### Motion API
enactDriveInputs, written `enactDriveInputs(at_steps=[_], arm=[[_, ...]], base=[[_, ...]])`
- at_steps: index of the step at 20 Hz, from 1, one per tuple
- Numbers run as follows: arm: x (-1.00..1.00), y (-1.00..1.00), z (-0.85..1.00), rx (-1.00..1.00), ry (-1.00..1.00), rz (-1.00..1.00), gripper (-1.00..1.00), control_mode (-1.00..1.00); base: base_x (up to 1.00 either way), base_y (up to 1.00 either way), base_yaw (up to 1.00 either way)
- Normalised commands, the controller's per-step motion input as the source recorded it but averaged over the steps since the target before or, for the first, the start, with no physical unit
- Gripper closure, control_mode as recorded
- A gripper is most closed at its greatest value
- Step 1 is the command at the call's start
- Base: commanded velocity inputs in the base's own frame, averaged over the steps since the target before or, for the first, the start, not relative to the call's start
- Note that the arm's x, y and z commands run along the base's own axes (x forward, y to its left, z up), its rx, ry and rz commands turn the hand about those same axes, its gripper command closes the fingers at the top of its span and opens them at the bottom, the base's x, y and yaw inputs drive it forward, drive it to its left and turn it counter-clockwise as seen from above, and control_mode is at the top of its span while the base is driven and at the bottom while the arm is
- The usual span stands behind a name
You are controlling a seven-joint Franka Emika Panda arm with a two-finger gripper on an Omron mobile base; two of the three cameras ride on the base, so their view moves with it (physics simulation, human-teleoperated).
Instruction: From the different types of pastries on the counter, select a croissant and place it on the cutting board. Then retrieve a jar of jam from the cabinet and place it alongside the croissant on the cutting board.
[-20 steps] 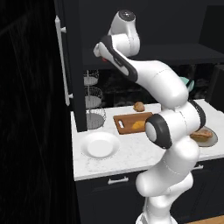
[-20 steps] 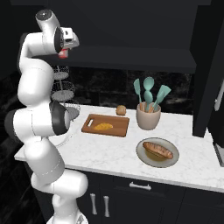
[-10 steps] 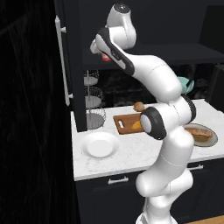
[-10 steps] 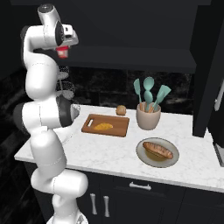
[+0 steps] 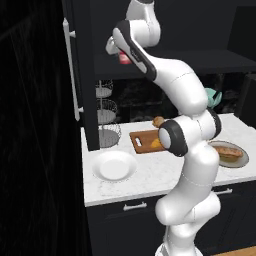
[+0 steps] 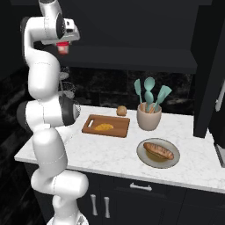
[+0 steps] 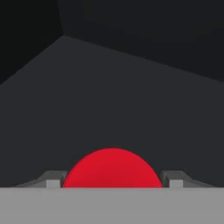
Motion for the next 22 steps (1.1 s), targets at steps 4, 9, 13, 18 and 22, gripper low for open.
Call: enactDriveInputs(at_steps=[4,9,13,18,22], arm=[[-0.44,-0.42,0.79,0.01,-0.05,0.00,1.00,-1.00],[-0.69,-0.13,0.00,0.02,-0.01,0.00,1.00,-1.00],[-1.00,-0.32,0.06,0.00,0.00,-0.04,1.00,-1.00],[-0.60,-0.23,0.01,0.00,-0.01,-0.03,1.00,-1.00],[-0.70,-0.02,-0.02,0.00,0.00,0.00,1.00,-1.00]], base=[[0.00,0.00,0.00],[0.00,0.00,0.00],[0.00,0.00,0.00],[0.00,0.00,0.00],[0.00,0.00,0.00]])
